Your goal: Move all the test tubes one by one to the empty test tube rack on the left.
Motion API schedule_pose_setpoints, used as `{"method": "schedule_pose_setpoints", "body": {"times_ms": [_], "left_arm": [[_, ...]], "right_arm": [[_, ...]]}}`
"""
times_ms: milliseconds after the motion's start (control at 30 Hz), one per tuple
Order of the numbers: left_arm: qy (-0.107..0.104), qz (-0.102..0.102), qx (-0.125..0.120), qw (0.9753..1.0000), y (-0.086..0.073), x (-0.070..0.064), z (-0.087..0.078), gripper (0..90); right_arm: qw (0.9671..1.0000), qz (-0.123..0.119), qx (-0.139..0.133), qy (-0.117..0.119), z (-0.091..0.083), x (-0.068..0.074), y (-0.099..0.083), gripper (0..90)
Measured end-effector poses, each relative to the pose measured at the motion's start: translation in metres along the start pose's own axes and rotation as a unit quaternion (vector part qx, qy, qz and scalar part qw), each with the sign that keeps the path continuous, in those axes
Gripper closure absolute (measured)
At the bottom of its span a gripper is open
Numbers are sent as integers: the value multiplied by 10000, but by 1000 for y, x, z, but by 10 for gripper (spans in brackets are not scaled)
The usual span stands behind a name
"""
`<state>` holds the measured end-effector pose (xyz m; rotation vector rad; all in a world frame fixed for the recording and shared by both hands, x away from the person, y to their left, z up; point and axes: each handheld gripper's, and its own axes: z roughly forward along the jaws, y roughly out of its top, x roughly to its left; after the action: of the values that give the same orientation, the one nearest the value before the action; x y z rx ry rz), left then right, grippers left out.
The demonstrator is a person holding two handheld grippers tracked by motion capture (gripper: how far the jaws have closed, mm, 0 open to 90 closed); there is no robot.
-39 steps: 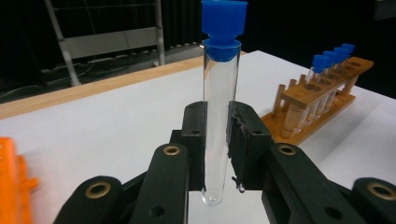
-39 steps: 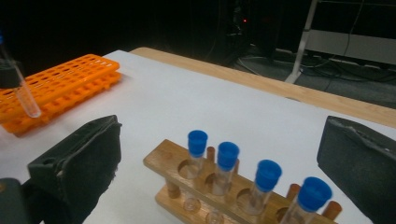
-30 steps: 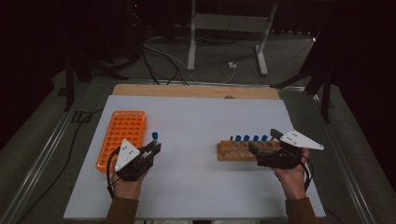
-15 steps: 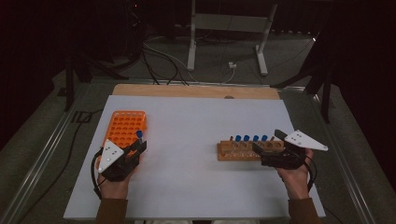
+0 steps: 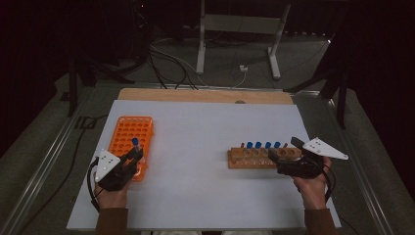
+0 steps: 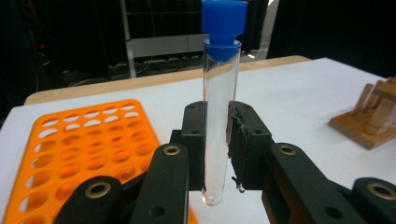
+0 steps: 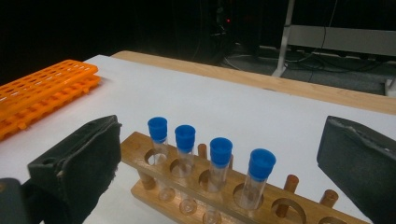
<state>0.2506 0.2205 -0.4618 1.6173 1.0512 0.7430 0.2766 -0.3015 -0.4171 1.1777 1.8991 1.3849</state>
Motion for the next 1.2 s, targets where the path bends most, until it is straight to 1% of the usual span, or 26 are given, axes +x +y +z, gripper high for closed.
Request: {"method": "schedule_pose_setpoints", "body": {"times_ms": [100,200,267,333,433,567,667,833,900,1000,1067,1133,1200], "left_arm": [[29,-13,38,10000,-3,2,-2,779],[65,29,135,9999,-6,4,-4,779],[69,-43,162,9998,-9,4,-5,779],[120,3,245,9996,-11,5,-7,779],[151,-44,294,9994,-14,7,-11,779],[169,-16,525,9985,-21,8,-13,779],[153,-10,718,9973,-25,8,-13,778],[144,109,1085,9939,-30,7,-11,780],[136,123,1173,9929,-31,6,-10,781],[125,112,1243,9921,-31,7,-10,784],[114,104,1333,9910,-32,8,-9,784],[118,147,1451,9892,-34,7,-7,785],[115,173,1499,9885,-35,7,-7,784]], "right_arm": [[10000,12,-4,-2,-1,0,0,0],[10000,26,-15,-14,-2,-1,0,0],[10000,36,-20,-21,-3,-1,0,0],[10000,53,-26,-29,-4,-3,-1,0],[10000,51,-36,-35,-5,-3,-1,0],[10000,49,-41,-37,-5,-3,-1,0],[10000,39,-32,-35,-4,-3,-1,0],[10000,49,-17,-53,-4,-4,-2,0],[10000,59,-22,-62,-4,-5,-2,0],[9999,69,-28,-90,-5,-6,-2,0],[9999,72,-27,-93,-5,-7,-2,0],[9999,80,-18,-96,-4,-7,-2,0],[9999,78,-5,-109,-4,-7,-3,0]]}}
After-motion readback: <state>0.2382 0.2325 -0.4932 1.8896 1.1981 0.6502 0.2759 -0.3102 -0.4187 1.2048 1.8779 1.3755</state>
